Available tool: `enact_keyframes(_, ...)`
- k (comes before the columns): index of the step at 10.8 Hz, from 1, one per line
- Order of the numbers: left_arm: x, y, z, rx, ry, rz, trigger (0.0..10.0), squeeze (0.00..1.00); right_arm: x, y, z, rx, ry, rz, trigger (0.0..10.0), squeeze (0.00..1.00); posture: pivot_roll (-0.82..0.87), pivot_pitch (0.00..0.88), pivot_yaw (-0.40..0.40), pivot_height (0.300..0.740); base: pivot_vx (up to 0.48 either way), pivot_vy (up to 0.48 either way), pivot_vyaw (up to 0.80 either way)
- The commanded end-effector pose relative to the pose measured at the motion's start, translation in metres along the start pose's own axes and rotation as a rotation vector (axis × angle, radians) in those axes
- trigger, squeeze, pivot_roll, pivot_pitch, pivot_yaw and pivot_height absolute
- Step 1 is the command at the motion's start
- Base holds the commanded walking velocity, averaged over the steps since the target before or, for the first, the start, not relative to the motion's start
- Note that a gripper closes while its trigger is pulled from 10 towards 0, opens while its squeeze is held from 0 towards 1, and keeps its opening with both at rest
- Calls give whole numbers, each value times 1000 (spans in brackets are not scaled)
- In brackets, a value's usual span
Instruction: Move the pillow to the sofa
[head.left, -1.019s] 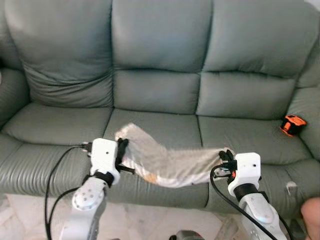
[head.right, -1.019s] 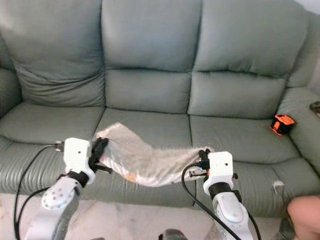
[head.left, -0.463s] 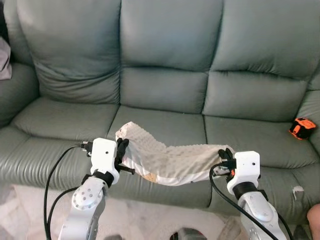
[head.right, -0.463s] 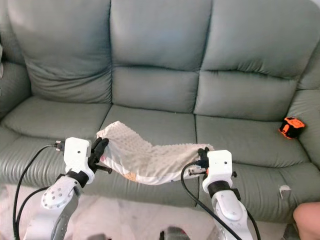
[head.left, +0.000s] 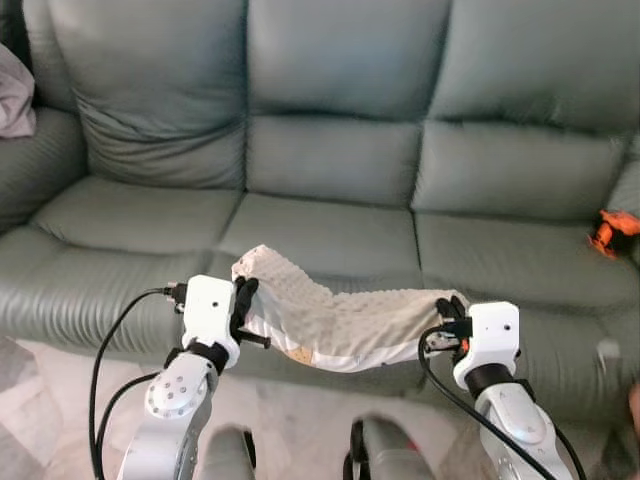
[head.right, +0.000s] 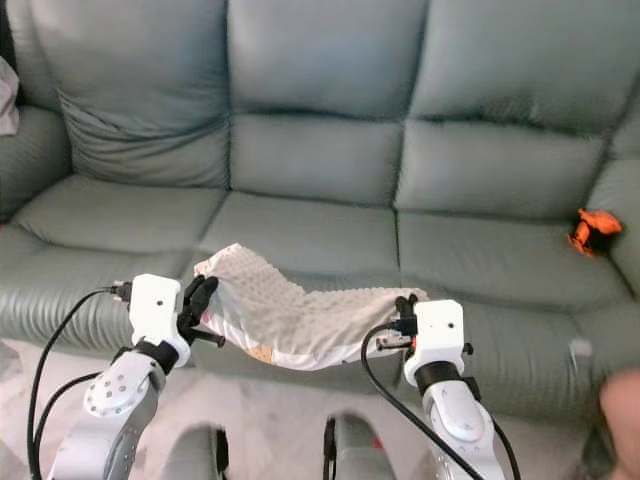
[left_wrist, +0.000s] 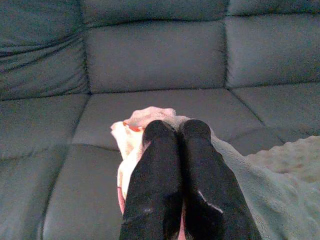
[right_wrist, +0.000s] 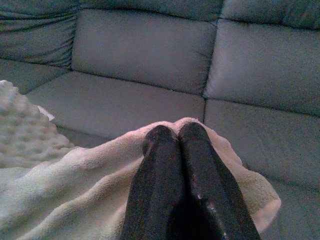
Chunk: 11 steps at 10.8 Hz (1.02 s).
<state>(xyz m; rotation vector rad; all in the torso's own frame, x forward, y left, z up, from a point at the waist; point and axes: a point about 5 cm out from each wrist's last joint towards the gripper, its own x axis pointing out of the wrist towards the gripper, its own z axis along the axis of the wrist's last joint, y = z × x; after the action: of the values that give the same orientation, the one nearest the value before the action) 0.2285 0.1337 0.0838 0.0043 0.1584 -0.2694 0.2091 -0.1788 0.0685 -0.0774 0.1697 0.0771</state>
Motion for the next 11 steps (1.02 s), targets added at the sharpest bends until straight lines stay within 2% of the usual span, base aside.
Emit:
enact_keyframes(1, 3, -1, 7, 5, -26, -14, 10000, 0, 2, 2, 6, -5, -30, -2, 10000, 0, -3, 0, -1, 647, 0, 0, 0)
enact_keyframes(8, 7, -2, 12, -10, -44, -40, 10000, 0, 6, 1, 6, 1, -38, -22, 10000, 0, -1, 0, 4, 647, 0, 0, 0)
enact_keyframes(10, 8, -4, 12, -13, -46, -35, 10000, 0, 7, -1, 11, -10, -60, -31, 10000, 0, -5, 0, 2, 647, 285, 0, 0)
enact_keyframes(11, 11, -5, 14, -19, -56, -29, 10000, 0, 10, -4, 21, -22, -99, -43, 10000, 0, -12, 0, 2, 647, 307, 0, 0)
